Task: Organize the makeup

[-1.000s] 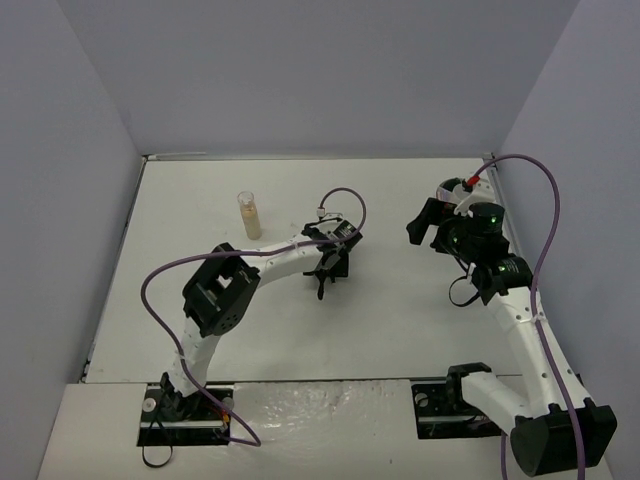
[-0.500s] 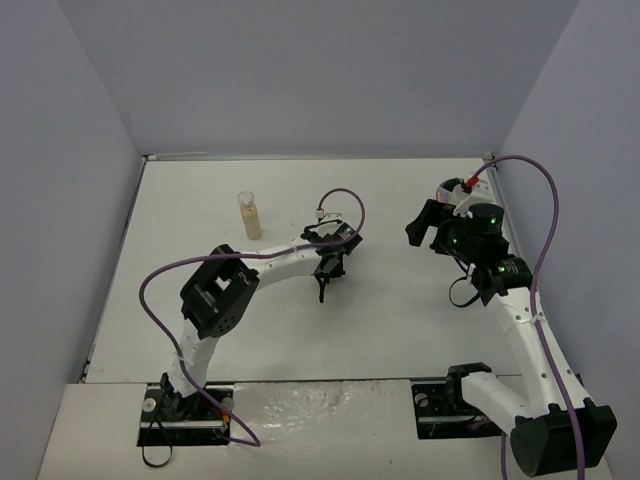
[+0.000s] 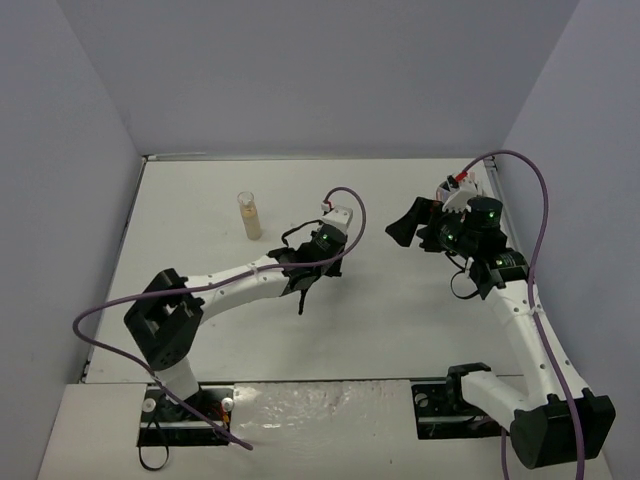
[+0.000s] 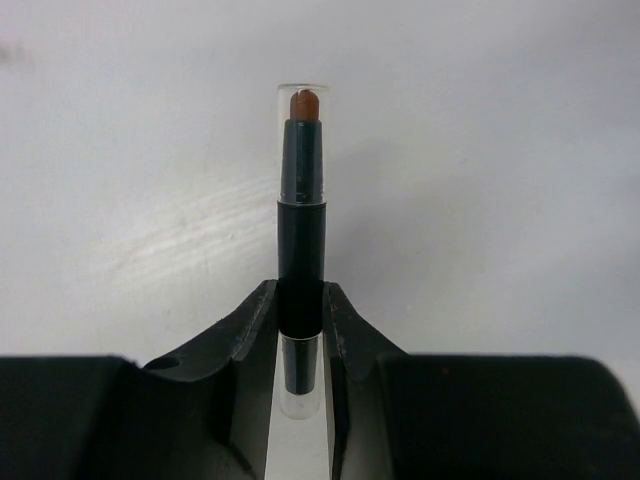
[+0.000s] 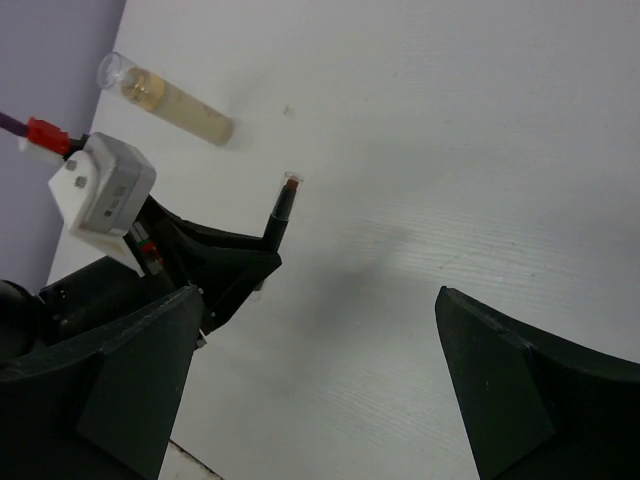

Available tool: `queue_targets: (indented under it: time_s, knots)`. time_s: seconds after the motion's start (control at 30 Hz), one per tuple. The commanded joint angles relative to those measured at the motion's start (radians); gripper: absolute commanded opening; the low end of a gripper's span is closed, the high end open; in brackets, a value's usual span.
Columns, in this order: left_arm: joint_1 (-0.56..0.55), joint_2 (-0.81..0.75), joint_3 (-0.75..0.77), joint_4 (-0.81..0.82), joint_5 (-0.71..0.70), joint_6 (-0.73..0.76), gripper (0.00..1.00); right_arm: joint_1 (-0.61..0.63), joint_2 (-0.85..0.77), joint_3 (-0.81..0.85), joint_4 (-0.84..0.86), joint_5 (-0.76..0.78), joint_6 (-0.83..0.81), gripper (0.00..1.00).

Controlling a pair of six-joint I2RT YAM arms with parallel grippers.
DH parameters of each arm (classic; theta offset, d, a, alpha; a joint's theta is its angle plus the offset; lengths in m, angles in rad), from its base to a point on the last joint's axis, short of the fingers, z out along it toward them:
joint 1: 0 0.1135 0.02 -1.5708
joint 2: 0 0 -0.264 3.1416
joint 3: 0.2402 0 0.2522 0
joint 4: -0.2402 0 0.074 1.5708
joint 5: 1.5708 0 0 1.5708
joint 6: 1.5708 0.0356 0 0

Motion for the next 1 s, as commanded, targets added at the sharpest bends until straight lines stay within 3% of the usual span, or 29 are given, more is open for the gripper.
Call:
queue_targets:
  time_s: [0.0,0.1,0.37,0.97]
  knots:
    - [-0.046,-0.122,-0.003,0.336,0.069,0.268,0.00,0.020,0.030,0.076,0.117,-0.144,0.062,0.98]
    - [-0.085,-0.155,-0.022,0.430,0.096,0.336,0.00,0.032,0.044,0.081,0.144,-0.145,0.088,0.96]
    - [-0.138,-0.161,0.021,0.496,0.136,0.386,0.00,0.039,0.063,0.083,0.193,-0.154,0.113,0.88]
    - [-0.142,-0.111,0.079,0.551,0.136,0.387,0.00,0.041,0.065,0.025,0.202,-0.172,0.103,0.40]
